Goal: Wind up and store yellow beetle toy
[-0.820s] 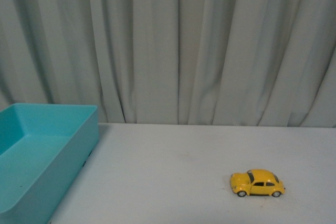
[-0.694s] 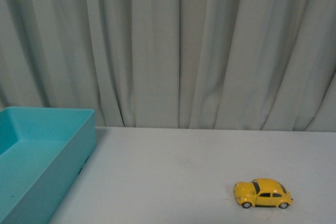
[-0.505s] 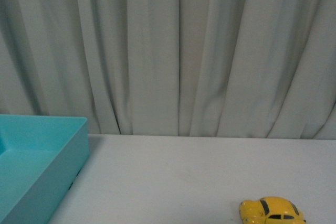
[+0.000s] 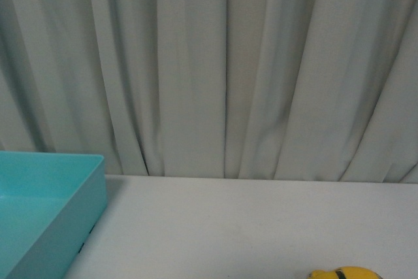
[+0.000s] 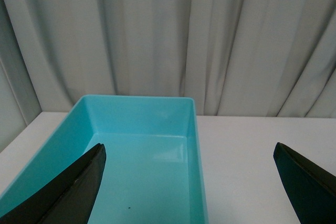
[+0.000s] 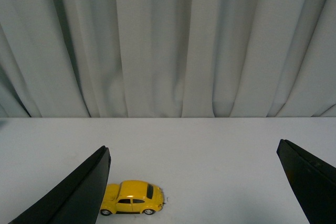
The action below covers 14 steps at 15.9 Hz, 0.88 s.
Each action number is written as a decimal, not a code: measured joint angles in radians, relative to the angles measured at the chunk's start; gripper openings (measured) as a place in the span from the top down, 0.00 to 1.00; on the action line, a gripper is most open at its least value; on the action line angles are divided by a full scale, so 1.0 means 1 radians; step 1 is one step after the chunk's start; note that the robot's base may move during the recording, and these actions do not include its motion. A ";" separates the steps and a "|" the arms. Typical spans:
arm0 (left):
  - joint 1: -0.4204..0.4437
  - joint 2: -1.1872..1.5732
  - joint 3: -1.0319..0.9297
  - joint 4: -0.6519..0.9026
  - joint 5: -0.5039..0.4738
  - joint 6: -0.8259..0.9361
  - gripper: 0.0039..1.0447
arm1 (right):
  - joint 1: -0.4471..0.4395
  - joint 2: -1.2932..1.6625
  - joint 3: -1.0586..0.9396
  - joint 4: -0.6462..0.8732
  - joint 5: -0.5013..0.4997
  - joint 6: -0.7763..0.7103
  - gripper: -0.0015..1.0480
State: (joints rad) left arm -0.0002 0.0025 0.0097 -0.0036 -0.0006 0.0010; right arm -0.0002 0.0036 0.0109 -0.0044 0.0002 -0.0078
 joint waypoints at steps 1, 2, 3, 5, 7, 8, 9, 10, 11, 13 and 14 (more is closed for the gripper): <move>0.000 0.000 0.000 0.000 0.000 0.000 0.06 | 0.000 0.000 0.000 0.000 0.000 0.000 0.06; 0.000 0.000 0.000 0.000 0.000 0.000 0.06 | 0.000 0.000 0.000 0.000 0.000 0.000 0.06; 0.000 0.000 0.000 0.000 0.000 0.000 0.06 | 0.000 0.000 0.000 0.000 0.000 0.000 0.06; 0.000 0.000 0.000 0.000 0.000 0.000 0.06 | 0.000 0.000 0.000 0.000 0.000 0.000 0.06; 0.000 0.000 0.000 0.000 0.000 0.000 0.06 | 0.000 0.000 0.000 0.000 0.000 0.000 0.06; 0.000 0.000 0.000 0.000 0.000 0.000 0.06 | 0.000 0.000 0.000 0.000 0.000 0.000 0.06; 0.000 0.000 0.000 0.000 0.000 0.000 0.06 | 0.000 0.000 0.000 0.000 0.000 0.000 0.06; 0.000 0.000 0.000 0.000 0.000 0.000 0.06 | 0.000 0.000 0.000 0.000 0.000 0.000 0.06; 0.000 0.000 0.000 0.000 0.000 0.000 0.06 | 0.000 0.000 0.000 0.000 0.000 0.000 0.06; 0.000 0.000 0.000 0.000 -0.001 0.000 0.06 | -0.029 0.020 0.000 0.042 -0.073 0.003 0.06; 0.000 0.000 0.000 0.000 0.000 0.000 0.06 | -0.145 0.146 0.000 0.215 -0.228 0.009 0.06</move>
State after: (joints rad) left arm -0.0002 0.0025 0.0097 -0.0036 -0.0002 0.0006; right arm -0.1455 0.1493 0.0109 0.2108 -0.2276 0.0013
